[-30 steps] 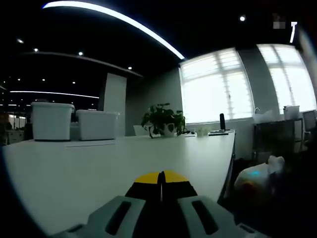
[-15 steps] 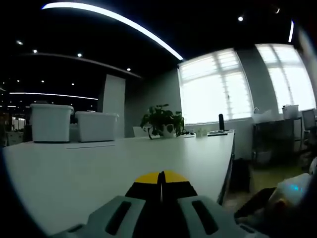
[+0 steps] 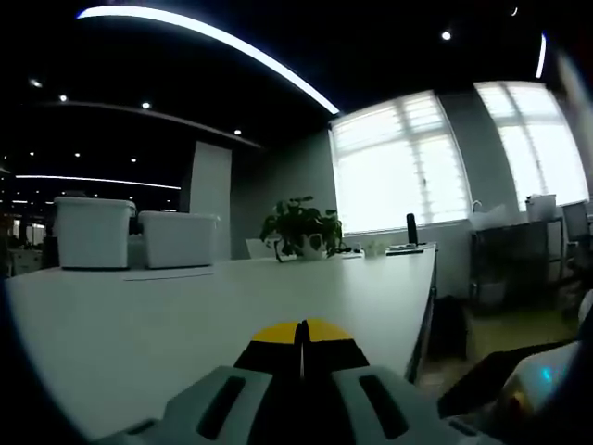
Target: Clamp the fixed fixture on the desktop, loosen the retaining clip, secure it to the edge of the desk, and tighten the retaining clip.
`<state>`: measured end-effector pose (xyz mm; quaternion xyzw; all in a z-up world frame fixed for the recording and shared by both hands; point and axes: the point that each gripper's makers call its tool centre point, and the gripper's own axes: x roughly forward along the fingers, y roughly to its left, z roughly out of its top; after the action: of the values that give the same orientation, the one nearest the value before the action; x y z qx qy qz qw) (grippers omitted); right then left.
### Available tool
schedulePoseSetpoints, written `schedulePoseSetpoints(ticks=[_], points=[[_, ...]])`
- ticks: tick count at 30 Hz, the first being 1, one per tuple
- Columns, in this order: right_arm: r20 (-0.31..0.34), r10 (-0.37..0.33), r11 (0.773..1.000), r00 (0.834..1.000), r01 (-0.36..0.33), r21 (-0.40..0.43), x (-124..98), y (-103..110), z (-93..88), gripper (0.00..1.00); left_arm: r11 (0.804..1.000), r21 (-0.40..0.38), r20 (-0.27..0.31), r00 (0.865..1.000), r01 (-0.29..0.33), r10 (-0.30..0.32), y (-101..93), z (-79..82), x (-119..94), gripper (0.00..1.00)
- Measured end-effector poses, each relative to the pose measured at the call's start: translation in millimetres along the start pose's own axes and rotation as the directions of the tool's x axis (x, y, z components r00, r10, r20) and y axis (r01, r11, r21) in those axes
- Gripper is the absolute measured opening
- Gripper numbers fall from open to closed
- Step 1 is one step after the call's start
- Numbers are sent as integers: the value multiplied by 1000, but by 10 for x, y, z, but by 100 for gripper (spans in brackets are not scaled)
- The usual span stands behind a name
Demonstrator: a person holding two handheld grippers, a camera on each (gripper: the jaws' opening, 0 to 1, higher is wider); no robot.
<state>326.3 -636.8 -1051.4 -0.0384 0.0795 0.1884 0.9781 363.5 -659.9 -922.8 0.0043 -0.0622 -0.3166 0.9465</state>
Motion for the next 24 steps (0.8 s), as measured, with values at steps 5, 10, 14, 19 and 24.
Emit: schedulePoseSetpoints(ticks=[5,10,14,19,24], points=[[30,-11,1000,1000,11,-9,-11,-8,48,28,1000,0,0,1000,-1,1,3,1,4,1],[37,-16,1000,999,16,-9,-8,-66,44,22,1000,-3,-3,1000,0,0,-2,-8,11,1],[46,34,998,998,-32,-47,-9,-72,43,22,1000,-6,-6,1000,0,0,-1,-13,16,1],[47,118,993,992,-117,-27,-5,-12,38,22,1000,-9,-9,1000,-1,1,2,-19,23,1],[58,275,960,960,-271,-65,0,16,41,21,1000,-13,-12,1000,-8,8,18,-22,26,1]])
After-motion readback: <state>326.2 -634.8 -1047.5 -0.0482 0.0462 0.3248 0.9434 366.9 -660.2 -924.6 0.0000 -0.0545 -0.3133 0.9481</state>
